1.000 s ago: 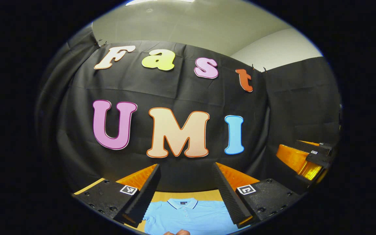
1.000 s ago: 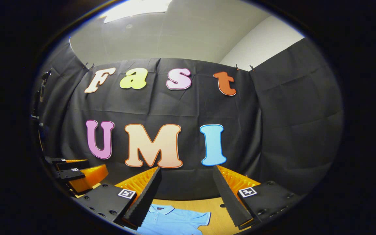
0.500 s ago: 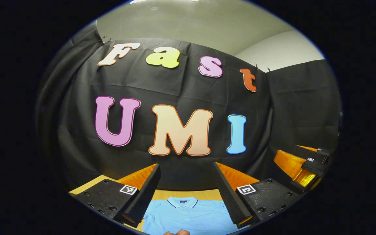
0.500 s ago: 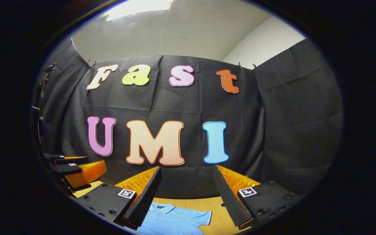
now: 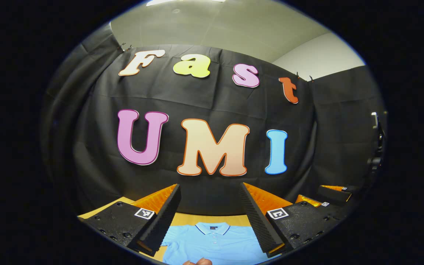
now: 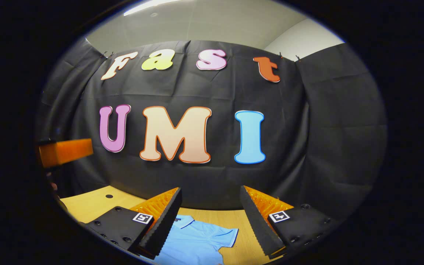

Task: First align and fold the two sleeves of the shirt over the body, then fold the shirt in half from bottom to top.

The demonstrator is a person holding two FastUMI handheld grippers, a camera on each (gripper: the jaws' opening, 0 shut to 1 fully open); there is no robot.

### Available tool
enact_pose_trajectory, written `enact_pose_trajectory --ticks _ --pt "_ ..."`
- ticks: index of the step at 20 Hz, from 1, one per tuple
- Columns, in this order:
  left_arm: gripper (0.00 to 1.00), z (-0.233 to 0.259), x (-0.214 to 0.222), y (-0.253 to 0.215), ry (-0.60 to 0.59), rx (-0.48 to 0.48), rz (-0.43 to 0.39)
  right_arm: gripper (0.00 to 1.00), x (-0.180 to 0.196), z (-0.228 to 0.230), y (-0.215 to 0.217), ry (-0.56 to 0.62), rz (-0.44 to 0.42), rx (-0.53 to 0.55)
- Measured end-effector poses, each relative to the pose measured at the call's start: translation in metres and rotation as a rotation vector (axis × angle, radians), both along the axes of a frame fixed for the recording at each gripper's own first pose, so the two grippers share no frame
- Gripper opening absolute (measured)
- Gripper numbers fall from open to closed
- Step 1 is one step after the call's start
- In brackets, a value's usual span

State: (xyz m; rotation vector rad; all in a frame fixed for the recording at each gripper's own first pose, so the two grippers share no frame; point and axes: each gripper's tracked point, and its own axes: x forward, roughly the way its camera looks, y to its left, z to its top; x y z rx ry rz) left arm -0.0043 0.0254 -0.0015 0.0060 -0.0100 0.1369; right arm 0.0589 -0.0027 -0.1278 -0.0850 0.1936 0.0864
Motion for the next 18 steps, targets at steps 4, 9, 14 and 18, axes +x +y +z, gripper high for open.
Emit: enact_pose_trajectory --ticks 4,9,14,18 --pt "0.95 -0.004 -0.017 0.018 0.023 -0.013 0.114 0.99 0.036 -0.082 -0.017 0.108 -0.007 0.007" --pt "0.93 -0.009 -0.029 0.042 0.059 0.056 0.158 0.99 0.060 -0.165 -0.042 0.247 -0.064 -0.045" --pt "0.93 -0.010 -0.035 0.064 0.067 0.058 0.180 0.99 0.068 -0.228 -0.053 0.335 -0.100 -0.110" --pt "0.95 -0.012 -0.041 0.082 0.081 0.067 0.206 0.99 0.077 -0.275 -0.064 0.416 -0.126 -0.141"
